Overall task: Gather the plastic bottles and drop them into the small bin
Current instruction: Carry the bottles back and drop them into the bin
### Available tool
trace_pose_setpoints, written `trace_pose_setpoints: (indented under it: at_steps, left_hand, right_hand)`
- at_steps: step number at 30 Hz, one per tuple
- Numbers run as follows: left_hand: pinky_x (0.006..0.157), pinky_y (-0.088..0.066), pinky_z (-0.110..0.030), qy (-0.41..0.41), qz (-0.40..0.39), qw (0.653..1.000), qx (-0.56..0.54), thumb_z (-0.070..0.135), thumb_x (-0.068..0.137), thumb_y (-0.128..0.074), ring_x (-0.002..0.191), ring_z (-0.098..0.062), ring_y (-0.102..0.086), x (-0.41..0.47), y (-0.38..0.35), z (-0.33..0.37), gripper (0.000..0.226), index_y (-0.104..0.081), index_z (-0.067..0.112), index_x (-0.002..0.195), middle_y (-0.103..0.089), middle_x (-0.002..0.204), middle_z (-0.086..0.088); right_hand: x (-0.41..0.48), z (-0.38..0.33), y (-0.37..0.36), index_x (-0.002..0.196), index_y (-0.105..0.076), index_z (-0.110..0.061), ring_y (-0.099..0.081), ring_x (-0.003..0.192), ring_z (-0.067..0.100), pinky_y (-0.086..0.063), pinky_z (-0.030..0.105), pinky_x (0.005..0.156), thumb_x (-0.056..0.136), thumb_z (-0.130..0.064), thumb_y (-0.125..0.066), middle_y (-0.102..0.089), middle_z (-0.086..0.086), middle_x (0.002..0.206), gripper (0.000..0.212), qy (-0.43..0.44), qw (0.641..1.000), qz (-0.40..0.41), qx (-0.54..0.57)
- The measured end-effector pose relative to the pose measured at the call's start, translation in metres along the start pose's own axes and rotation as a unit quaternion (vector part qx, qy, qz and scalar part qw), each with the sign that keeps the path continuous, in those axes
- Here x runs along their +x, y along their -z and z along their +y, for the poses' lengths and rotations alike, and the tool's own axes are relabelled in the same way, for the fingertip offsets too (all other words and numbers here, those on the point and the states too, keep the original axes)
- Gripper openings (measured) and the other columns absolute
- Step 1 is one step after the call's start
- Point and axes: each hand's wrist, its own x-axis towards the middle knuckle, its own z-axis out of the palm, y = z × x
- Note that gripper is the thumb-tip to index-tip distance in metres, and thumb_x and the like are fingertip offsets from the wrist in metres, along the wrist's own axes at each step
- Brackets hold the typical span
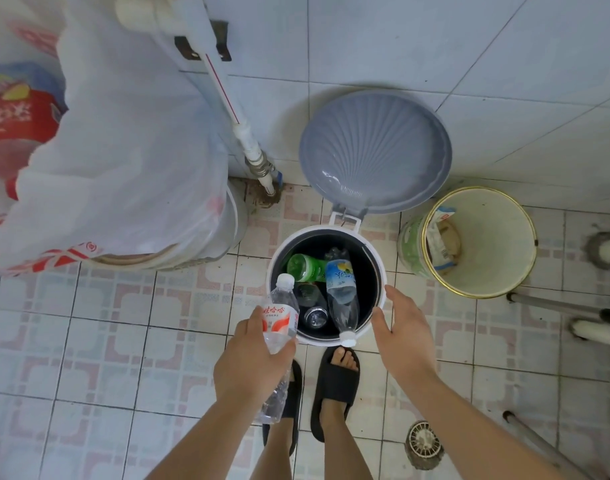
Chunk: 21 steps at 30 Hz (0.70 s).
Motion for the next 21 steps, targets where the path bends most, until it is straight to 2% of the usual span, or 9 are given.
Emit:
trace_pose_setpoints:
  at_steps: [6,10,12,13,15,17,18,20,21]
  left_hand:
    - [0.066,-0.049,-0.027,0.045,-0.080,0.996,0.011,0.065,0.073,-0.052,0.087,-0.012,-0.056,-0.003,-0.012,0.004,0.064,-0.040,0.028,0.123,-0.055,0.102,0.005]
    - [0.059,-0.049,-0.028,0.066,-0.109,0.992,-0.015,0.066,0.064,-0.051,0.075,-0.010,-0.058,0.003,-0.017,0.013,0.060,-0.045,0.028,0.110,-0.058,0.089,0.007]
    - [0.052,-0.047,-0.026,0.070,-0.131,0.987,-0.061,0.067,0.060,-0.052,0.065,-0.007,-0.059,0.012,-0.018,0.025,0.060,-0.050,0.025,0.103,-0.061,0.081,0.008]
    - [0.051,-0.047,-0.026,0.072,-0.148,0.980,-0.108,0.066,0.062,-0.054,0.063,-0.006,-0.060,0.019,-0.018,0.033,0.063,-0.053,0.022,0.107,-0.064,0.081,0.008]
    - [0.067,-0.053,-0.031,0.088,-0.172,0.950,-0.244,0.061,0.071,-0.058,0.083,-0.014,-0.064,0.034,-0.012,0.050,0.067,-0.049,0.019,0.122,-0.064,0.108,0.003]
    - [0.084,-0.051,-0.039,0.109,-0.146,0.908,-0.378,0.050,0.078,-0.060,0.094,-0.019,-0.059,0.045,-0.002,0.062,0.052,-0.050,0.020,0.120,-0.059,0.121,-0.003]
    - [0.085,-0.049,-0.038,0.112,-0.119,0.899,-0.406,0.046,0.080,-0.058,0.095,-0.018,-0.058,0.048,0.003,0.063,0.048,-0.051,0.020,0.121,-0.060,0.118,-0.004]
    - [0.075,-0.044,-0.025,0.097,-0.060,0.908,-0.404,0.042,0.082,-0.055,0.092,-0.011,-0.056,0.045,0.009,0.060,0.049,-0.048,0.020,0.126,-0.060,0.110,0.007]
    - [0.067,-0.038,-0.019,0.084,-0.029,0.920,-0.381,0.039,0.083,-0.055,0.085,-0.004,-0.053,0.041,0.011,0.056,0.047,-0.047,0.021,0.126,-0.057,0.100,0.014]
  right_hand:
    - [-0.012,0.004,-0.003,0.138,-0.039,-0.025,-0.042,0.128,0.014,-0.037,0.034,0.103,0.093,-0.030,-0.047,-0.047,-0.005,0.140,0.046,0.005,1.000,-0.020,0.006]
    - [-0.016,0.009,-0.003,0.138,-0.038,-0.027,-0.041,0.128,0.013,-0.038,0.034,0.102,0.093,-0.032,-0.046,-0.046,-0.006,0.141,0.046,0.006,1.000,-0.029,0.004]
    - [-0.017,0.013,-0.002,0.138,-0.038,-0.030,-0.042,0.127,0.013,-0.038,0.034,0.100,0.092,-0.034,-0.046,-0.046,-0.008,0.141,0.046,0.000,1.000,-0.028,0.003]
    - [-0.017,0.015,-0.002,0.137,-0.038,-0.030,-0.042,0.127,0.013,-0.038,0.034,0.100,0.092,-0.034,-0.046,-0.045,-0.009,0.141,0.046,-0.002,1.000,-0.027,0.004]
    - [-0.019,0.018,-0.001,0.138,-0.038,-0.030,-0.041,0.128,0.013,-0.037,0.033,0.101,0.092,-0.035,-0.047,-0.045,-0.009,0.142,0.047,-0.002,1.000,-0.024,0.007]
    - [-0.020,0.021,0.000,0.138,-0.038,-0.030,-0.040,0.129,0.013,-0.036,0.032,0.101,0.092,-0.035,-0.046,-0.045,-0.008,0.142,0.047,-0.004,1.000,-0.021,0.011]
    - [-0.020,0.022,0.000,0.138,-0.038,-0.030,-0.040,0.129,0.013,-0.035,0.032,0.101,0.092,-0.035,-0.046,-0.045,-0.008,0.142,0.047,-0.006,1.000,-0.020,0.012]
    - [-0.022,0.022,0.001,0.138,-0.037,-0.031,-0.039,0.129,0.013,-0.035,0.032,0.100,0.092,-0.035,-0.046,-0.045,-0.009,0.142,0.047,-0.008,1.000,-0.021,0.008]
    - [-0.023,0.022,0.001,0.138,-0.037,-0.032,-0.039,0.129,0.012,-0.035,0.032,0.099,0.092,-0.035,-0.046,-0.044,-0.010,0.142,0.047,-0.009,1.000,-0.023,0.004]
